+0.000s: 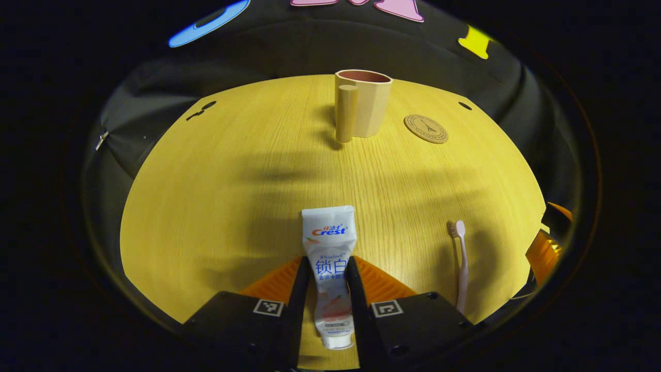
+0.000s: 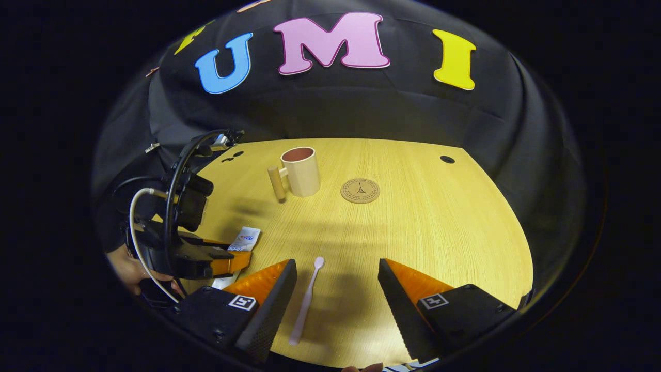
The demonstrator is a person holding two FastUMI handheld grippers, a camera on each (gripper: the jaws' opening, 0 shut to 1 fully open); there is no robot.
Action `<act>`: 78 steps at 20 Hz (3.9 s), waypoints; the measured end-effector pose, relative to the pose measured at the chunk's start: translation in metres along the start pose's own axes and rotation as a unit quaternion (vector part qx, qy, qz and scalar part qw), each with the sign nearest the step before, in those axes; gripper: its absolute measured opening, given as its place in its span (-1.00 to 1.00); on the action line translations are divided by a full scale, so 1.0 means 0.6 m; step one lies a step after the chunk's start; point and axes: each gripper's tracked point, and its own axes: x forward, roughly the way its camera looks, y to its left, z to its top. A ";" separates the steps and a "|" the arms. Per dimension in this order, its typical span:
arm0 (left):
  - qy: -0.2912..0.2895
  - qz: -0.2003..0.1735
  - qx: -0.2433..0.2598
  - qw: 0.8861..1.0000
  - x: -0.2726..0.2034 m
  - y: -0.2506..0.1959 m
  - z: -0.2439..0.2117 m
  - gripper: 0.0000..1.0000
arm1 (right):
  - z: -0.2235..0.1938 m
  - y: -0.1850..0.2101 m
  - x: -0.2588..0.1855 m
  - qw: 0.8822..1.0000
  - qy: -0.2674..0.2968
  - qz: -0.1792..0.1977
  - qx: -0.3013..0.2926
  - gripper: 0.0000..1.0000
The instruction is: Put the toothbrush and toothpaste on the desktop into the cup, then pick up the cup and place it on the coaster on the desktop.
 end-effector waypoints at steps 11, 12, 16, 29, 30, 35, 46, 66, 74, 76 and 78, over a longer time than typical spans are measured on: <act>0.017 -0.011 0.016 1.000 -0.011 0.019 0.009 -0.70 | -0.075 0.038 0.028 0.993 0.114 0.001 0.022 0.96; 0.004 -0.008 0.019 1.000 -0.026 0.031 0.006 -0.62 | -0.092 0.041 0.038 0.990 0.140 -0.005 0.013 0.90; -0.009 -0.038 -0.027 0.999 -0.096 0.067 -0.013 -0.62 | -0.112 0.058 0.062 0.985 0.174 -0.014 0.012 0.75; -0.027 -0.037 -0.073 0.996 -0.173 0.192 -0.076 -0.63 | -0.151 0.084 0.092 0.965 0.258 -0.047 0.007 -0.43; -0.026 -0.038 -0.077 0.996 -0.171 0.193 -0.079 -0.63 | -0.150 0.085 0.082 0.964 0.260 -0.052 0.020 -0.81; -0.032 -0.041 -0.095 0.994 -0.174 0.191 -0.074 -0.63 | -0.148 0.084 0.087 0.966 0.252 -0.035 0.051 -0.90; -0.207 -0.106 -0.113 0.966 -0.276 0.102 0.203 -0.63 | 0.093 0.100 0.002 0.989 0.018 0.117 0.088 -0.90; -0.378 -0.147 -0.075 0.911 -0.078 -0.061 0.596 -0.63 | 0.126 -0.035 -0.042 0.978 0.000 0.173 0.113 -0.90; -0.336 -0.134 -0.062 0.930 0.001 -0.079 0.557 -0.63 | 0.116 -0.080 -0.026 0.979 0.005 0.151 0.133 -0.90; -0.327 -0.118 -0.048 0.936 0.012 -0.078 0.542 -0.67 | 0.118 -0.081 -0.023 0.979 0.006 0.151 0.136 -0.90; -0.318 -0.118 -0.039 0.940 0.018 -0.082 0.529 -0.51 | 0.121 -0.080 -0.018 0.979 0.005 0.151 0.139 -0.90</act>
